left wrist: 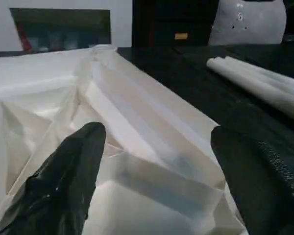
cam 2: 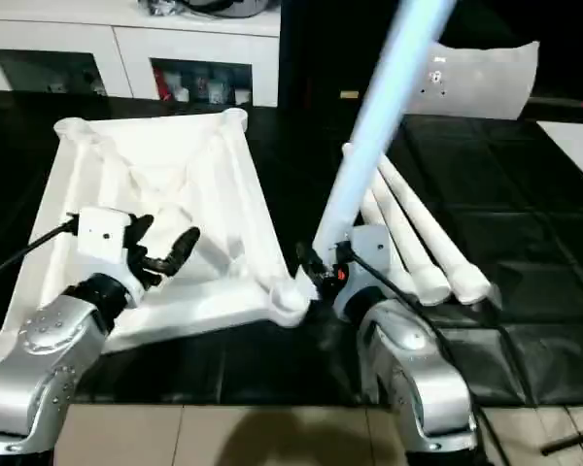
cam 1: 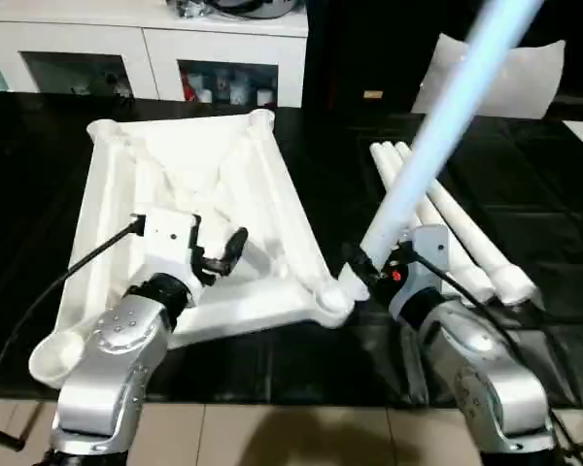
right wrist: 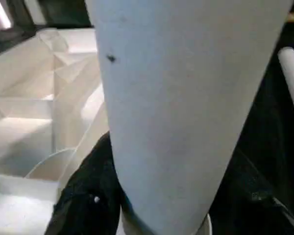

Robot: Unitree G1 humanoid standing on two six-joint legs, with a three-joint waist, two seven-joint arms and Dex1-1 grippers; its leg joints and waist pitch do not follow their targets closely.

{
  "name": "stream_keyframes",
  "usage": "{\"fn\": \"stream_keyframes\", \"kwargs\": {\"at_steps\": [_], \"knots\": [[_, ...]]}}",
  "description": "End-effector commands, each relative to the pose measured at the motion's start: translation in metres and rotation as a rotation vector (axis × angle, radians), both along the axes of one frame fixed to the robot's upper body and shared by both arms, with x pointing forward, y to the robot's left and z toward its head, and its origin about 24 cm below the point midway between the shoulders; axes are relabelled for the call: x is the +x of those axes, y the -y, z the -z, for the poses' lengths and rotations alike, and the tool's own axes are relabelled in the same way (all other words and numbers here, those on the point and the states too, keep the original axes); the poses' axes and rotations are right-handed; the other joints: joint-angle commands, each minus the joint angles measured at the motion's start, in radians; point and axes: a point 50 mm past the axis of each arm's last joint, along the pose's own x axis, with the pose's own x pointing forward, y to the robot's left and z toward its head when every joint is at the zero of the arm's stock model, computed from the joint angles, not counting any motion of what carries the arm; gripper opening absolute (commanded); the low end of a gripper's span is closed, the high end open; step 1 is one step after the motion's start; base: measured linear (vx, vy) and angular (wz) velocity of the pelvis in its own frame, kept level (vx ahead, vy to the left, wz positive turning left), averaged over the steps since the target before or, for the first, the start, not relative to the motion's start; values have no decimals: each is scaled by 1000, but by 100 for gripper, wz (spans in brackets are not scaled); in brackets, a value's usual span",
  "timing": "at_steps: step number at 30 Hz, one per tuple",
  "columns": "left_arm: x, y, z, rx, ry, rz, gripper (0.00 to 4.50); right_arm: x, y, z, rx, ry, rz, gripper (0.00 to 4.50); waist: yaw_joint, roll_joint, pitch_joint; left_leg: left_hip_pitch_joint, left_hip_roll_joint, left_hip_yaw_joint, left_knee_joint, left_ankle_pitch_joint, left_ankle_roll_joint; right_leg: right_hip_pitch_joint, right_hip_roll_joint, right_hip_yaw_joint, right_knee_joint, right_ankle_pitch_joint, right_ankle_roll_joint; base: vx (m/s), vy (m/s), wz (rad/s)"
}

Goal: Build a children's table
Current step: Move to table

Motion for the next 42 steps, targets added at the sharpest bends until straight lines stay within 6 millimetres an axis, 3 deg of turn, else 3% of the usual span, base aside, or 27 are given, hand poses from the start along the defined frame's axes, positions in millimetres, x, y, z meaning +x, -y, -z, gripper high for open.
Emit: {"fn": "stream_keyframes", "kwargs": {"at_steps": [1,2,3,4,5,6,7,8,9,10,11,12,13,14,15,16,17,18,19,22,25,27,30,36,42], "knots": [[0,-4,0,15,0,-9,389,1,-8,-9,37,41,-17,191,-2,20,-68,58,-3,-56,-81,278,233,63,7,-36,10,370,233,109,24,57],[-1,-1,-1,17,4,7,389,2,-6,-11,77,43,4,191,-62,52,-95,271,88,-134,-67,357,278,-144,32,-25,116,166,207,142,-18,50],[-1,0,0,22,4,16,389,2,-5,-11,73,42,2,191,-76,31,-91,297,172,-207,-76,695,388,-232,-9,12,196,-116,134,87,-33,18],[-1,1,0,25,5,22,389,2,-5,-10,68,41,-2,191,-58,21,-72,228,175,-152,-87,713,348,-269,-40,50,229,-45,89,87,-33,18],[-2,2,0,28,6,29,389,2,-5,-10,60,45,0,191,-59,18,-66,183,149,-98,-113,612,292,-257,-31,48,239,31,68,-80,-21,1],[-2,3,0,29,7,37,389,2,-4,-10,56,48,4,191,-57,-17,-52,146,101,-34,-140,375,226,-244,-31,65,176,188,-1,-41,-69,-3],[-2,4,0,34,6,40,389,1,-3,-11,60,53,8,191,-40,-68,-42,117,19,20,-130,109,150,-192,-47,113,46,240,-49,-41,-69,-3],[-2,5,1,39,5,41,389,1,-2,-11,68,59,13,191,-18,-79,-31,88,-40,49,-83,-15,101,-152,-82,173,-9,42,-53,88,-98,2],[-2,6,0,28,10,49,389,1,-1,-12,75,62,21,191,5,-91,-57,29,-47,-4,47,-46,7,-42,-192,271,-35,-194,-144,110,-67,2],[-3,6,0,24,13,52,389,1,-1,-12,77,63,25,191,6,-86,-57,3,-29,-23,50,66,-90,-44,-177,244,-9,-52,-191,110,-67,2],[-3,6,0,25,12,56,389,0,0,-13,79,68,28,191,1,-85,-59,-5,-25,-26,39,122,-125,-39,-168,225,8,104,-201,98,-49,-11],[-3,7,1,23,8,62,389,0,0,-13,80,72,29,191,-3,-68,-50,0,-10,-25,-10,262,-174,-72,-142,172,23,403,-236,56,-51,-13],[-4,8,2,32,-2,98,389,0,3,-14,66,88,42,191,-12,-37,-42,12,11,-14,-98,375,-198,-113,-73,104,36,495,-219,56,-51,-13],[-4,8,2,32,-2,98,389,0,3,-14,66,88,42,191,-10,-14,-47,12,31,-13,-114,349,-176,-116,-65,98,32,471,-209,0,0,0],[-5,9,3,35,-7,131,389,-1,3,-14,71,89,25,191,-29,-6,-53,27,68,-23,-101,307,-196,-128,-43,103,54,426,-223,62,46,-5],[-7,11,3,38,-12,176,389,-3,2,-14,87,84,5,191,-35,-9,-51,30,74,-23,-113,207,-205,-116,-57,108,45,364,-253,62,46,-5],[-9,11,3,46,-13,206,389,-4,2,-14,94,83,-4,191,-33,-7,-52,29,73,-20,-116,164,-208,-113,-61,110,40,337,-265,0,0,0],[-10,13,4,55,-24,247,389,-6,2,-13,102,77,-12,191,-34,-11,-43,32,74,-12,-126,50,-212,-120,-62,115,28,252,-280,-34,52,4],[-14,14,5,51,-56,317,389,-9,4,-11,106,66,0,191,-31,-9,-36,38,74,-5,-134,-62,-219,-126,-66,118,18,133,-284,-34,52,4],[-15,15,3,52,-82,389,389,-11,4,-10,121,61,-24,191,-32,-16,-28,43,75,6,-146,-226,-228,-135,-76,124,-5,-127,-246,0,0,0],[-18,17,2,103,-106,509,389,-12,4,-12,96,107,-54,191,-32,-14,-26,40,76,7,-149,-253,-232,-145,-81,125,-15,-226,-202,0,0,0],[-26,20,6,173,-161,687,389,-12,5,-11,73,105,-68,191,-29,-12,-27,37,75,7,-151,-232,-227,-146,-81,127,-15,-213,-198,0,0,0],[-37,21,10,188,-245,840,416,-14,6,-11,99,64,-110,191,-29,-6,-31,39,75,11,-150,-192,-222,-147,-79,128,-6,-155,-216,0,0,0],[-42,24,18,247,-343,926,449,-18,11,-11,72,72,-144,191,-27,-5,-36,31,76,20,-143,-66,-196,-134,-77,125,5,6,-266,0,0,0],[-37,22,33,315,-390,869,399,-23,9,-6,82,36,-146,191,-26,1,-38,32,77,22,-144,-42,-188,-127,-78,123,6,53,-283,0,0,0]]}}
